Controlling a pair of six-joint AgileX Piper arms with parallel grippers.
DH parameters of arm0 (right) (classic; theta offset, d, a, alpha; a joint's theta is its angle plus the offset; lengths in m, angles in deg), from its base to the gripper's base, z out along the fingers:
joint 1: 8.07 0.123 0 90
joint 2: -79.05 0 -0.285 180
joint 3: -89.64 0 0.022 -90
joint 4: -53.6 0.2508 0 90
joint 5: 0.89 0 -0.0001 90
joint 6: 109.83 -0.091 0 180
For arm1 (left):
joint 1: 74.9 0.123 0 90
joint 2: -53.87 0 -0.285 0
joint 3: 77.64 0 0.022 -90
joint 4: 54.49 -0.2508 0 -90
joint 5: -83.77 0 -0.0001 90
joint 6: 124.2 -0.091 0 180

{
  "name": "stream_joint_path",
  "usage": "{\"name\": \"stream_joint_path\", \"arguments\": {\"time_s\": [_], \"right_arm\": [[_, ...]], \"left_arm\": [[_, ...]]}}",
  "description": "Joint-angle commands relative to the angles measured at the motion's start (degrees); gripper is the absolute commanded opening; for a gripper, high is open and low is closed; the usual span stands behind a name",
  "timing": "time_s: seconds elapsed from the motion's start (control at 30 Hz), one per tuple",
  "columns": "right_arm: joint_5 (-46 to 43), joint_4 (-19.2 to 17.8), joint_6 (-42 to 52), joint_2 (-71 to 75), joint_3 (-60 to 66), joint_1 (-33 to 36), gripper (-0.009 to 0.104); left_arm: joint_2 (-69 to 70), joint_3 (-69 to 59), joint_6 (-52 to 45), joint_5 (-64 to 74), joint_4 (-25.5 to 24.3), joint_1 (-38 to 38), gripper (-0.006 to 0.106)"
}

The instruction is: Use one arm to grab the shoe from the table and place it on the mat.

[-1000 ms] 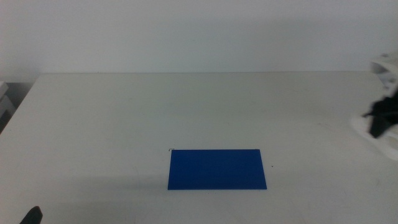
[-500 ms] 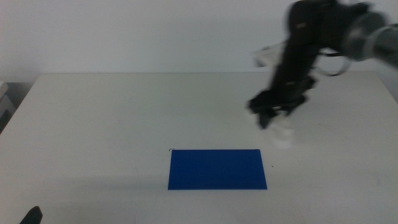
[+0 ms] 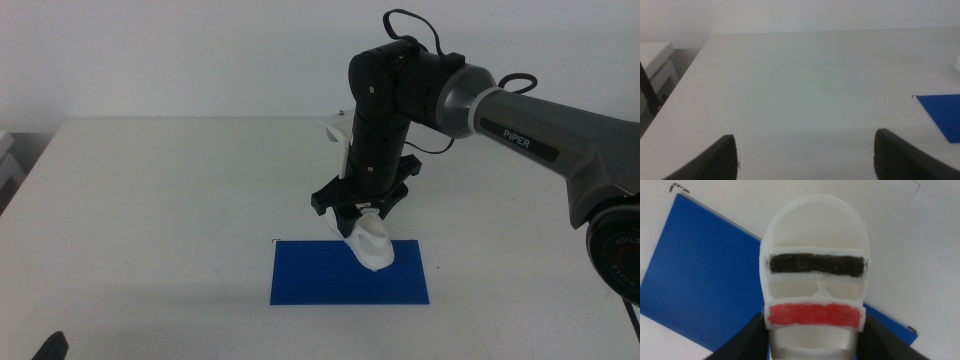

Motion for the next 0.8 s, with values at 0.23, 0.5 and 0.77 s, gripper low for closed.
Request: {"name": "stream_joint_path", "arguments": {"time_s": [0.23, 0.5, 0.77], "right_arm": [[3.02, -0.49, 30.75, 3.96, -1.85, 0.36, -0.004], [3.30, 2.47, 54.15, 3.96, -1.85, 0.36, -0.004], [3.36, 3.06, 53.82, 3.96, -1.85, 0.86, -0.004]], "left_arm": [[0.79, -0.40, 0.28, -4.60, 0.44, -0.28, 0.094], [0.79, -0.40, 0.28, -4.60, 0.44, -0.28, 0.094], [0.79, -0.40, 0.28, -4.60, 0.44, -0.28, 0.094]]}}
